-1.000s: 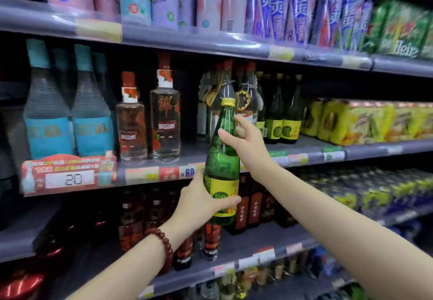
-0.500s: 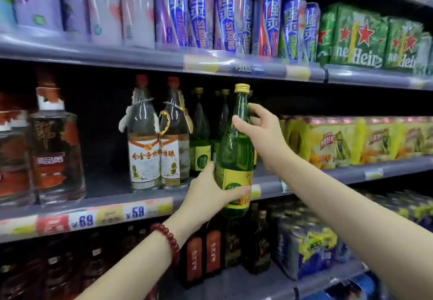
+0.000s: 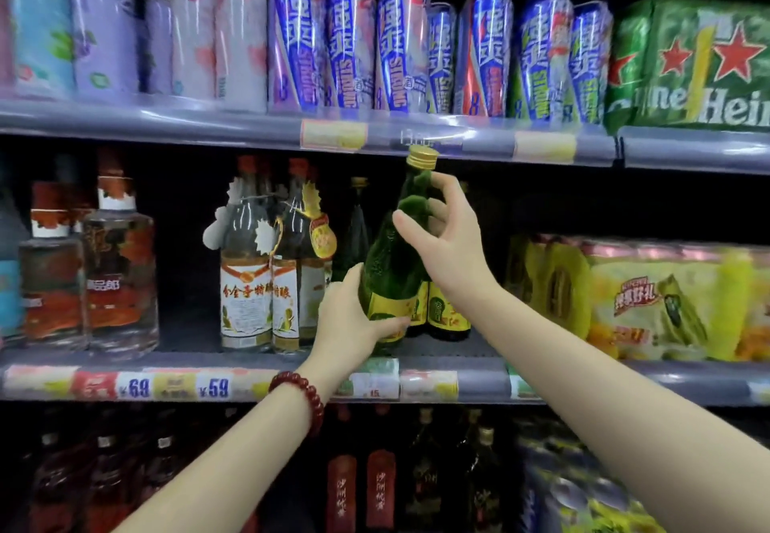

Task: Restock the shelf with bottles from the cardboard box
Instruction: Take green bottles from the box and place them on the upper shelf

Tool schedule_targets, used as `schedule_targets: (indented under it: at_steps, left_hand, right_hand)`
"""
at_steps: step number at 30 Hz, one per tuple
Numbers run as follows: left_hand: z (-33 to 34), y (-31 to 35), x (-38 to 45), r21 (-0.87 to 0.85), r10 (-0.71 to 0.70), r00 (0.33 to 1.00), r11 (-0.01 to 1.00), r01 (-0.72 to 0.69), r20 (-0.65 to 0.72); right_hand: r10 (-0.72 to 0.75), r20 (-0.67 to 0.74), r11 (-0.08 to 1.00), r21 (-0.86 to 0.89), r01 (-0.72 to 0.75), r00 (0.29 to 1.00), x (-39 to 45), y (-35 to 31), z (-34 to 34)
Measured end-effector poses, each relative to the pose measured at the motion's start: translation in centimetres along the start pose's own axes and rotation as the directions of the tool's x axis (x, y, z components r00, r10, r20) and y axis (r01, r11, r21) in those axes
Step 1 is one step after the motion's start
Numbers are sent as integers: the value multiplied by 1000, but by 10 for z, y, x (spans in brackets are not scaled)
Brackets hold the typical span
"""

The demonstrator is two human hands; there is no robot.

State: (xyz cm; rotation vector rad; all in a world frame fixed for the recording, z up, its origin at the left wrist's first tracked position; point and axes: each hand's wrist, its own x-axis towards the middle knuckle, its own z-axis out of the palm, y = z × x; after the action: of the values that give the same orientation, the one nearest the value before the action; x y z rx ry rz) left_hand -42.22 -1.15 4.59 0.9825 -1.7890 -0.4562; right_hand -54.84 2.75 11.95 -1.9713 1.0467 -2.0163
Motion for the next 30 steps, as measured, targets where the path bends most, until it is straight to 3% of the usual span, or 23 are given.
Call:
schedule_targets:
  at_steps: [16, 24, 30]
  left_hand:
    - [14, -27, -4, -4, -113, 978, 993, 114, -175]
    - [18, -33, -7, 18, -127, 967, 991, 134, -220]
    - [26, -33, -9, 102, -128, 963, 983, 155, -237]
  right_hand:
    - [155, 77, 988, 2, -156, 985, 20, 47, 26]
    - [195, 102, 964, -201, -172, 975, 34, 62, 45]
    - [216, 68, 959, -204, -198, 974, 27, 66, 45]
